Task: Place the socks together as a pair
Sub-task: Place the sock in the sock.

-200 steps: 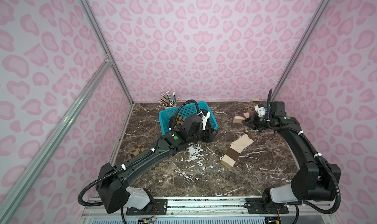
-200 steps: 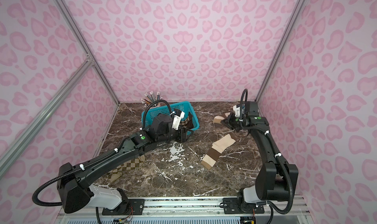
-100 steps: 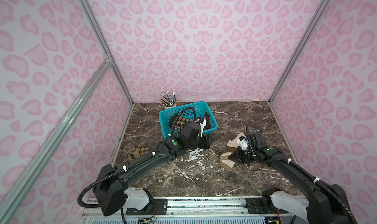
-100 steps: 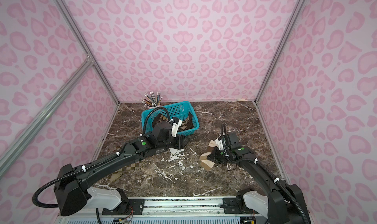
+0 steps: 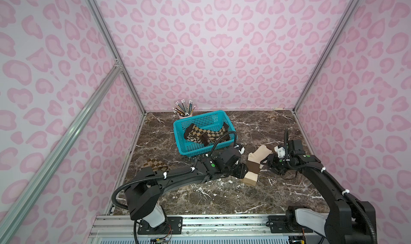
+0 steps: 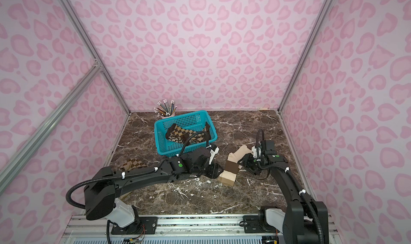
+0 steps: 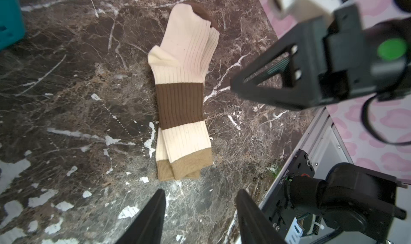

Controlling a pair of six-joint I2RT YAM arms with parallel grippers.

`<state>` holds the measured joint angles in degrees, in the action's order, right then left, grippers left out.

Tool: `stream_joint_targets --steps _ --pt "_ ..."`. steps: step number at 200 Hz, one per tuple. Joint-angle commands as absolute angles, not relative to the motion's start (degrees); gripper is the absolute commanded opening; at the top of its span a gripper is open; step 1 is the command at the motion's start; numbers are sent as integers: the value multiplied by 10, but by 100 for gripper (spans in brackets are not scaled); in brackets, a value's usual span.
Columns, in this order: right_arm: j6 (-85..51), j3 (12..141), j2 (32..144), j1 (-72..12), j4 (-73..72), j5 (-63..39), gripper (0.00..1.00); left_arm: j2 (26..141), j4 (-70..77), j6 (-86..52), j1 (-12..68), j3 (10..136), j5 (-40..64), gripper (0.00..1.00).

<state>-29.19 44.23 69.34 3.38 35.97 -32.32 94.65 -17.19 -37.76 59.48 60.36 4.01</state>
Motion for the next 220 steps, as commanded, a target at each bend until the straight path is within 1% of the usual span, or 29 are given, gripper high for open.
stream_joint_targets --steps 1,33,58,71,85,107,148,172,194,220 --pt "-253 476 729 51 380 -300 53 958 -133 -397 597 608 28 54" --pt "-257 522 788 93 327 -255 53 1003 -146 -422 598 628 54 56" --pt "-251 593 858 98 296 -217 53 1034 -151 -450 605 635 66 56" --pt "-245 631 907 97 295 -207 51 1045 -160 -462 606 638 62 56" --pt "-238 659 955 97 290 -201 45 1053 -163 -471 606 638 64 56" --pt "-225 688 1007 92 288 -189 42 1052 -150 -482 606 624 67 55" --pt "-213 717 1065 83 265 -191 40 1043 -134 -488 605 606 67 55" --pt "-198 736 1098 74 276 -187 36 1038 -136 -487 606 603 63 55" --pt "-192 732 1101 72 273 -190 31 1031 -138 -485 606 601 59 55" --pt "-184 723 1087 72 272 -192 30 1027 -144 -481 606 604 55 54"
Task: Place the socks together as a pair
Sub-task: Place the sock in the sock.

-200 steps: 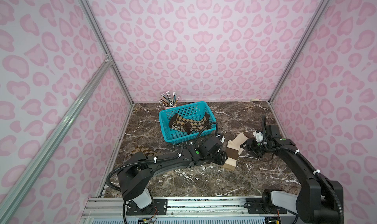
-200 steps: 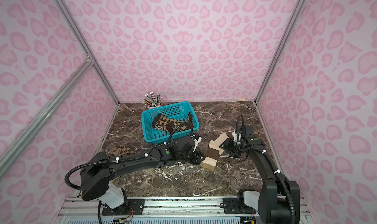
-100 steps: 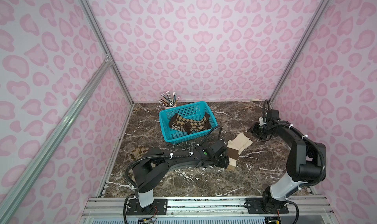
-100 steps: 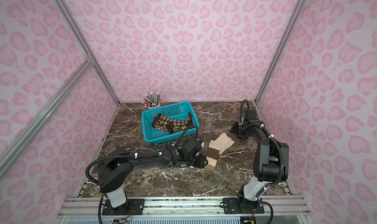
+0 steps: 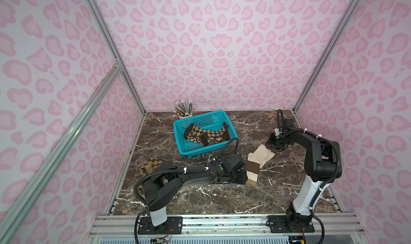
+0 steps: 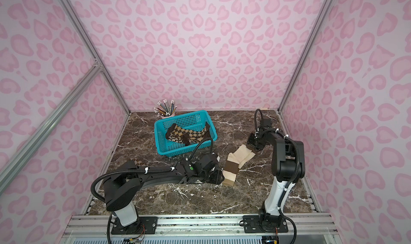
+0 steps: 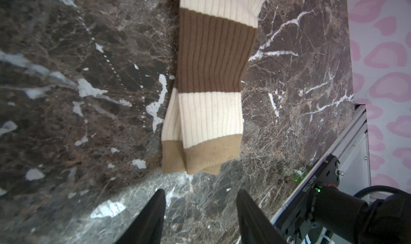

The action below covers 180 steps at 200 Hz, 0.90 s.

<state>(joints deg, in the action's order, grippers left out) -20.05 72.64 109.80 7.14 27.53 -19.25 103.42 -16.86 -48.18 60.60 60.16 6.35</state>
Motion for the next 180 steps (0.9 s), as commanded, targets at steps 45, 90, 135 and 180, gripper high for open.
stream_joint_targets --steps 45,90,135,180 --pt "-170 694 1056 80 247 -218 42 1024 -155 -473 606 614 49 54" --pt "-161 674 1047 80 239 -234 31 1020 -161 -468 606 614 48 54" --pt "-143 664 1053 74 246 -211 23 1017 -161 -468 606 609 49 54" --pt "-137 654 1043 72 245 -200 0 1013 -160 -468 606 603 47 53"
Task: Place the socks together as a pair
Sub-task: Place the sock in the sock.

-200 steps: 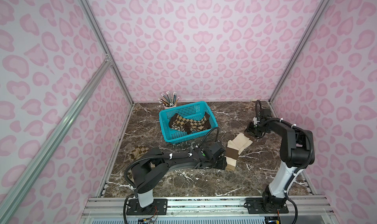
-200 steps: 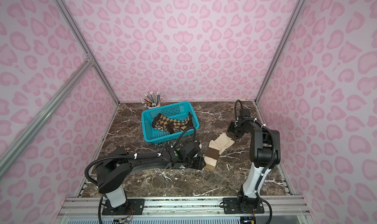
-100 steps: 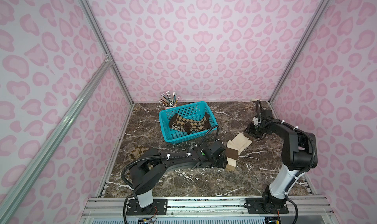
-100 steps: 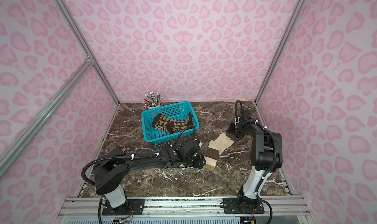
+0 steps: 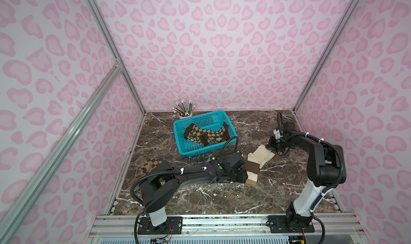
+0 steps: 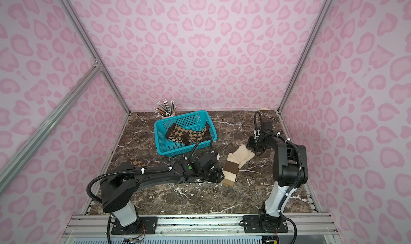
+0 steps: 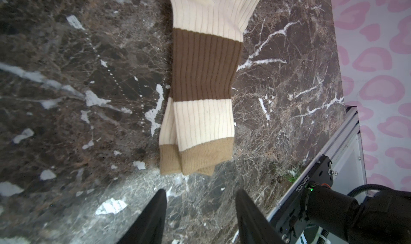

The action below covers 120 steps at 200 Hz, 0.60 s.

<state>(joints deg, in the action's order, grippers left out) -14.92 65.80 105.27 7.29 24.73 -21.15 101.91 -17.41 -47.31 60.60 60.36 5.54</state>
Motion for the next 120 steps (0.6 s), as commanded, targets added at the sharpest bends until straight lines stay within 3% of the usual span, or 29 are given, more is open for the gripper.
stream_joint_targets --steps 1,64,91,120 --pt "-138 654 1042 72 245 -199 0 1013 -160 -468 606 603 47 53" --pt "-154 647 965 71 262 -209 0 1007 -157 -465 606 601 44 52" --pt "-188 618 946 79 303 -231 35 1003 -153 -466 605 596 43 52" --pt "-238 540 917 102 251 -294 39 1000 -148 -466 606 591 46 52"
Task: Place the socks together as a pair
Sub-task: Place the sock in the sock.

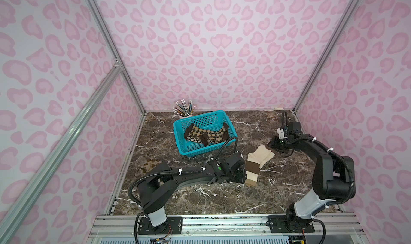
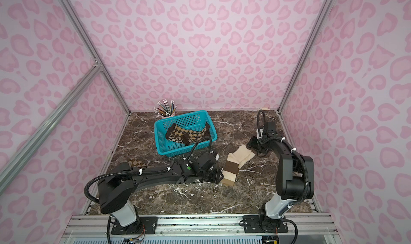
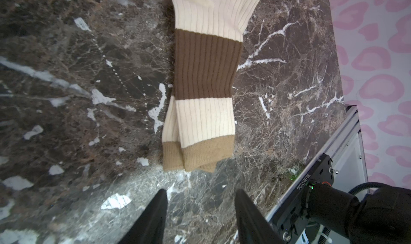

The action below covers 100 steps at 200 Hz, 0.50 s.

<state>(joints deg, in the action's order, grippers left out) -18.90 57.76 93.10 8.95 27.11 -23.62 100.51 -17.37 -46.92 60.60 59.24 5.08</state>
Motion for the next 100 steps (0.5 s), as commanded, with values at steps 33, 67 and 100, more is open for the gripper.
stream_joint_targets --steps 33,67,100 --pt "-270 522 932 105 203 -324 36 1001 -152 -457 605 595 47 52" --pt "-281 531 957 106 189 -321 33 998 -153 -457 606 593 46 52" --pt "-278 535 970 115 195 -312 31 992 -153 -460 606 587 43 52"
